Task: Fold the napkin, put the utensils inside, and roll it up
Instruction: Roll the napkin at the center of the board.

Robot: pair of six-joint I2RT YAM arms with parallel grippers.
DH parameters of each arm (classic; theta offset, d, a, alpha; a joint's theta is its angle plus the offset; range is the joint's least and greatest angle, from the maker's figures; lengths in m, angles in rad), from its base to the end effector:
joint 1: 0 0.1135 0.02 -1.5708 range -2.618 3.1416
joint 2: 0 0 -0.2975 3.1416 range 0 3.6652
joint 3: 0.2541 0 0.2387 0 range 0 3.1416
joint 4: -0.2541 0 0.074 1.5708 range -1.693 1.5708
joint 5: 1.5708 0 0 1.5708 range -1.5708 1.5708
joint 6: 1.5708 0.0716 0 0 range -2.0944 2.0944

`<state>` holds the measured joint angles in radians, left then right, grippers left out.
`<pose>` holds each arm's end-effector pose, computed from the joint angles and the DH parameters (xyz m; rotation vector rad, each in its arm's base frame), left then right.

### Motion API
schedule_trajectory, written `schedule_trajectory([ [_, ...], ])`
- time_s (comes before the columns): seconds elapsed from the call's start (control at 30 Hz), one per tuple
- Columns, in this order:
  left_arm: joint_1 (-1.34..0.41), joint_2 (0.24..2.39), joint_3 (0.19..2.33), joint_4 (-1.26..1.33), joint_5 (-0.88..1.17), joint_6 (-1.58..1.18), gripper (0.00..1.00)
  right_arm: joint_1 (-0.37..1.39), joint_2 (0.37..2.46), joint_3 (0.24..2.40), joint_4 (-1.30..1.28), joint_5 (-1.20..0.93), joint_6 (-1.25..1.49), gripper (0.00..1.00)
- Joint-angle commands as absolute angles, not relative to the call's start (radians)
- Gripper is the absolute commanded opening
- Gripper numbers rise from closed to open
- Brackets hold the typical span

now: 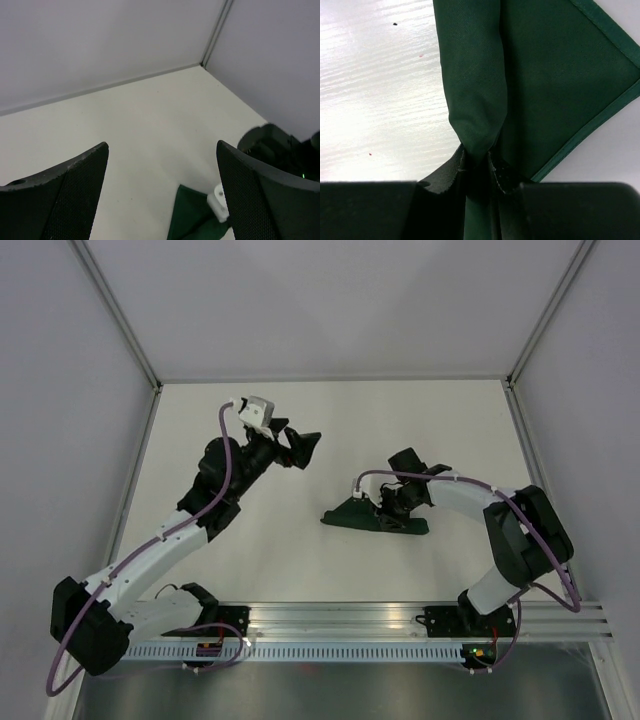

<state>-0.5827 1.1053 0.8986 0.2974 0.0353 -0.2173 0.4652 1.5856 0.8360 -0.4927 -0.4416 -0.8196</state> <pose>0.2239 -0.1506 0.4038 0.3043 1.4858 -0.6713 0.2358 0.1526 0.1662 -1.6967 2.0999 0.5172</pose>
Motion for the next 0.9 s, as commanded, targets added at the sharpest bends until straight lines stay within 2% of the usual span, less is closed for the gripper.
schedule_trajectory([
  [0.0, -0.672, 1.037, 0.828, 0.396, -0.043, -0.008, 0.91, 0.422, 1.704, 0.871, -0.65, -0.474, -0.864, 0.01],
  [0.1, -0.794, 1.048, 0.801, 0.403, -0.12, 0.169, 0.9, 0.39, 1.782, 0.945, -0.725, -0.5, -0.893, 0.0],
  [0.17, -0.881, 1.054, 0.727, 0.517, -0.179, 0.245, 0.91, 0.368, 1.836, 0.995, -0.773, -0.525, -0.908, 0.0],
  [0.37, -0.986, 1.126, 0.657, 0.561, -0.187, 0.406, 0.91, 0.327, 1.982, 1.118, -0.876, -0.557, -0.934, 0.0],
  [0.5, -1.043, 1.222, 0.655, 0.529, -0.172, 0.429, 0.87, 0.305, 2.039, 1.17, -0.933, -0.587, -0.957, 0.0],
  [0.67, -1.14, 1.448, 0.666, 0.548, -0.192, 0.535, 0.82, 0.293, 2.066, 1.2, -0.968, -0.603, -0.966, 0.0],
  [0.87, -1.173, 1.636, 0.707, 0.555, -0.134, 0.623, 0.82, 0.285, 2.077, 1.21, -0.985, -0.606, -0.974, 0.0],
])
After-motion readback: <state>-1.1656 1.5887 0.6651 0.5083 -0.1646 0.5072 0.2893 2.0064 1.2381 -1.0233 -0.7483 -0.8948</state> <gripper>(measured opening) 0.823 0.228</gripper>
